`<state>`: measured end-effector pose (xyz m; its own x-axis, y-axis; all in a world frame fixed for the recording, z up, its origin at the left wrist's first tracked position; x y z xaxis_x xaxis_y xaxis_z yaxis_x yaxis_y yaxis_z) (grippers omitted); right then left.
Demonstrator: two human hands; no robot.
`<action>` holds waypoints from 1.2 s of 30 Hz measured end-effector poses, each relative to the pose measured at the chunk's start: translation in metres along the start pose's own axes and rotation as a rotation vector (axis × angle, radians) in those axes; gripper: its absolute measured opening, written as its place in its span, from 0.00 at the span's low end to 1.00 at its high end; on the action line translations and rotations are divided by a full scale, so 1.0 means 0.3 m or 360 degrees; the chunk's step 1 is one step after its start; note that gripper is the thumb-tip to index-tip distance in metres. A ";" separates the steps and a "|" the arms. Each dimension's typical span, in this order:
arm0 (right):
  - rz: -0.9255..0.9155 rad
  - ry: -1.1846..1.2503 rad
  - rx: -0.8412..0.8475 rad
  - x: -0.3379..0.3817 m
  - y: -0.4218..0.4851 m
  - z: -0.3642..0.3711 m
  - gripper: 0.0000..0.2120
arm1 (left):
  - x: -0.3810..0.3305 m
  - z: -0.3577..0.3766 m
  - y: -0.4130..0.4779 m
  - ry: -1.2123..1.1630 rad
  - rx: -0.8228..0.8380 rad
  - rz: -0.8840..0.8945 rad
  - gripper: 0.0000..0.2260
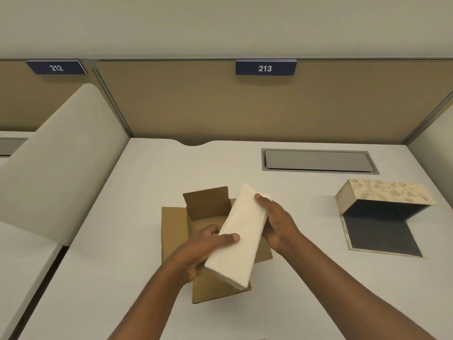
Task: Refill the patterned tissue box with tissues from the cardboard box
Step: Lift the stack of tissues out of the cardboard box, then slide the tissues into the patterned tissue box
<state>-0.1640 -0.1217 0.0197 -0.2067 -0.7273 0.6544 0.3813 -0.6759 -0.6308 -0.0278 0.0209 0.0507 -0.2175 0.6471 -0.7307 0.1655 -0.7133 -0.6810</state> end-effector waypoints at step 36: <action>-0.0333 -0.1373 -0.0368 0.321 -0.167 -1.144 0.20 | 0.020 0.804 0.450 0.0729 -0.0011 0.0558 0.31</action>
<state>-0.5122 -0.1987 -0.0286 0.5287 -0.3091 0.7905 0.2028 -0.8584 -0.4712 -0.2389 -0.1364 -0.0339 0.2899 0.4241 -0.8579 0.1594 -0.9053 -0.3937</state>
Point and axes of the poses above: each hand's wrist, its own y-axis towards the middle knuckle, its own z-axis out of the palm, x = y × z, the point moved 4 cm from there along y, towards the middle knuckle, and after that the axes turned 2 degrees about y, right-handed, at the moved point
